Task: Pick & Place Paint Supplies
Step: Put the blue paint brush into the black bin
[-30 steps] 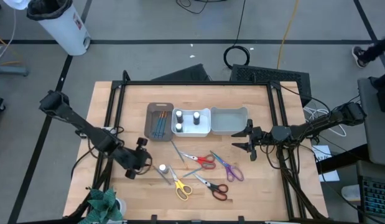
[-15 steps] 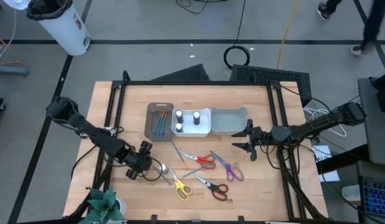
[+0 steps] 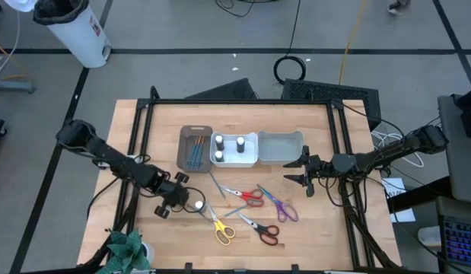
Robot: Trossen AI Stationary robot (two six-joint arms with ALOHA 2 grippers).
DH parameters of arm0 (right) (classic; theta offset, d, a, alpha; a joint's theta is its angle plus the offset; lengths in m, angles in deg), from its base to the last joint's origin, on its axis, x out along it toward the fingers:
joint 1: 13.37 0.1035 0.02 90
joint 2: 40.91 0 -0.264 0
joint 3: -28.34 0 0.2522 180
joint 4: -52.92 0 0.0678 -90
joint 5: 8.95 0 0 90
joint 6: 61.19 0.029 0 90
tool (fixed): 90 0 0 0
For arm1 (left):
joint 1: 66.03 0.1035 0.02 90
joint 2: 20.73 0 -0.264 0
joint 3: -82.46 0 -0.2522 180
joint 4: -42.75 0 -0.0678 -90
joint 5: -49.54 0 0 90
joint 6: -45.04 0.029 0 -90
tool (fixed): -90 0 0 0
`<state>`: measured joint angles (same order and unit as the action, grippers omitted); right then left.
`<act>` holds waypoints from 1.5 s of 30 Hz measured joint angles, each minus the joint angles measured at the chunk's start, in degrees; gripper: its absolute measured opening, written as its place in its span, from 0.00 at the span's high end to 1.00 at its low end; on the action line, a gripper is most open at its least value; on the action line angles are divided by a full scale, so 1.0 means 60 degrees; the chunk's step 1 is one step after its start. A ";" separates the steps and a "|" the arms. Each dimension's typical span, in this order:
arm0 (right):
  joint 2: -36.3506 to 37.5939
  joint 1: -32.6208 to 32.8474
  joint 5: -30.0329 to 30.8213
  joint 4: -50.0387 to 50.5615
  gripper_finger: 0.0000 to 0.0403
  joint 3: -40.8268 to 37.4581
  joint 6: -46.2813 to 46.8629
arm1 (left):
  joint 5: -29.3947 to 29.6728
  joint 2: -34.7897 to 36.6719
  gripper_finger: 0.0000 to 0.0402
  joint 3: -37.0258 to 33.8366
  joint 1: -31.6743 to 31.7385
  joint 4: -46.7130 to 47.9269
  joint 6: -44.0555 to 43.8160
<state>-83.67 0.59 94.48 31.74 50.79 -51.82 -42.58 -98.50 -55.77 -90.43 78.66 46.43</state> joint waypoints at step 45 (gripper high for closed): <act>0.0000 0.0003 0.0000 0.0004 0.58 0.0000 0.0000 | 0.2811 0.5301 1.00 -0.0062 -0.1484 -0.2083 -0.0016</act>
<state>-83.67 0.61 94.48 31.76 50.79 -51.82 -25.71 -66.70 -56.14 -99.33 66.17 46.33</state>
